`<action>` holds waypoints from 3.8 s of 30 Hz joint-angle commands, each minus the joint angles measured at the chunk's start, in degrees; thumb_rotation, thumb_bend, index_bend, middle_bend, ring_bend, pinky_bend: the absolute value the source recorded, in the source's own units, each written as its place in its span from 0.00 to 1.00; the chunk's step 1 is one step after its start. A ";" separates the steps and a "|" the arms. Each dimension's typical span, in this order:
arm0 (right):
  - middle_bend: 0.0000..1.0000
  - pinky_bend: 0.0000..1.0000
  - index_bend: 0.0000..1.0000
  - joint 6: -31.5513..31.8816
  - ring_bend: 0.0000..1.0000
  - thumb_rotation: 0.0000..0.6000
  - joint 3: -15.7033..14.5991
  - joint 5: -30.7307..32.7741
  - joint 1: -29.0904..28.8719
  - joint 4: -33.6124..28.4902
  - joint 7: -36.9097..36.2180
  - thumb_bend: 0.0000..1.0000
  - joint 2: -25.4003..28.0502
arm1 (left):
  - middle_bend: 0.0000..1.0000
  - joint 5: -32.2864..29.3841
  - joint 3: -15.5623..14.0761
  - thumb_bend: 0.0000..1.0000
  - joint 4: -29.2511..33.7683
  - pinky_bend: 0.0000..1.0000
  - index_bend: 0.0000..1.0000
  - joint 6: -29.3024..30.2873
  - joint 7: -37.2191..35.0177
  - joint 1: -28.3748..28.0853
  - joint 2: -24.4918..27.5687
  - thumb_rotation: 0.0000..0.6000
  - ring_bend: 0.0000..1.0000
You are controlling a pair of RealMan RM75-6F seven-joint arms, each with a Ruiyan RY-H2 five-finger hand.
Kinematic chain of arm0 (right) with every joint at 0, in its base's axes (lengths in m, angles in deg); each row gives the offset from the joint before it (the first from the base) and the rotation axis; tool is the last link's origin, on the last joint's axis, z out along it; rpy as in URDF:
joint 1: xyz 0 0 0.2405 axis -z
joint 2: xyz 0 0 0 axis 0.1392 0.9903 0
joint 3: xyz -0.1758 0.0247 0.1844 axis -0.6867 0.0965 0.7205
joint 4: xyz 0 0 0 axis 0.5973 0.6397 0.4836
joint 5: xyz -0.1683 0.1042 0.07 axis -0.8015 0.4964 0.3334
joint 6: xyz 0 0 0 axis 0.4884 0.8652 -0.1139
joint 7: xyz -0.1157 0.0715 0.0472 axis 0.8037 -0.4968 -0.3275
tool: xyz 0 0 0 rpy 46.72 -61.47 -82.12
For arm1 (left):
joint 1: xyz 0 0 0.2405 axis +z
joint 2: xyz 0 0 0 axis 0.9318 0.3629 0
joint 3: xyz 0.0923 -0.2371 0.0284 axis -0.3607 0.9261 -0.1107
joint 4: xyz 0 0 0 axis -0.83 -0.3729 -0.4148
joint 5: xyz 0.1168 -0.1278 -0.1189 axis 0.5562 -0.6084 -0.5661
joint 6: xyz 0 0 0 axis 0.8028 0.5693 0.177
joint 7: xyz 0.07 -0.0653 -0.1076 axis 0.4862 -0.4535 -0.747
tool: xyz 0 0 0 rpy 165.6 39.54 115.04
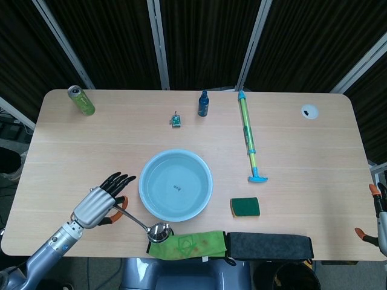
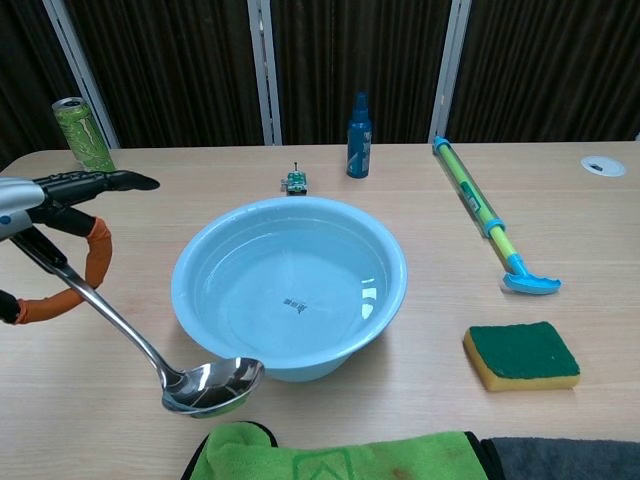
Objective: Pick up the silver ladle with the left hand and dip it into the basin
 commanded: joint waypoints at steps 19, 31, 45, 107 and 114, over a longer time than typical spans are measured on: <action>0.00 0.00 0.01 0.27 0.00 1.00 0.24 0.16 0.17 0.01 -0.79 0.00 0.27 | 0.00 -9.56 8.19 0.74 -3.72 0.00 0.64 -10.85 2.64 -7.26 -0.97 1.00 0.00; 0.00 0.00 0.01 -0.17 0.00 1.00 0.00 -0.22 0.15 0.21 -2.02 0.00 0.69 | 0.00 -14.99 12.04 0.74 -7.43 0.00 0.67 -15.69 8.35 -11.29 -6.12 1.00 0.00; 0.00 0.00 0.01 2.15 0.00 1.00 0.26 -0.58 1.34 0.12 -3.83 0.00 1.36 | 0.00 -18.85 13.46 0.67 -11.38 0.00 0.70 -21.33 10.62 -15.63 -11.22 1.00 0.00; 0.00 0.00 0.01 7.27 0.00 1.00 -3.35 -8.52 4.96 0.45 -11.86 0.00 4.86 | 0.00 -21.16 15.52 0.67 -10.82 0.00 0.76 -13.72 30.40 -18.56 -6.50 1.00 0.00; 0.00 0.00 0.01 7.89 0.00 1.00 -3.42 -8.90 5.18 0.35 -12.02 0.00 4.84 | 0.00 -18.68 15.52 0.67 -9.18 0.00 0.76 -11.01 31.24 -18.52 -5.56 1.00 0.00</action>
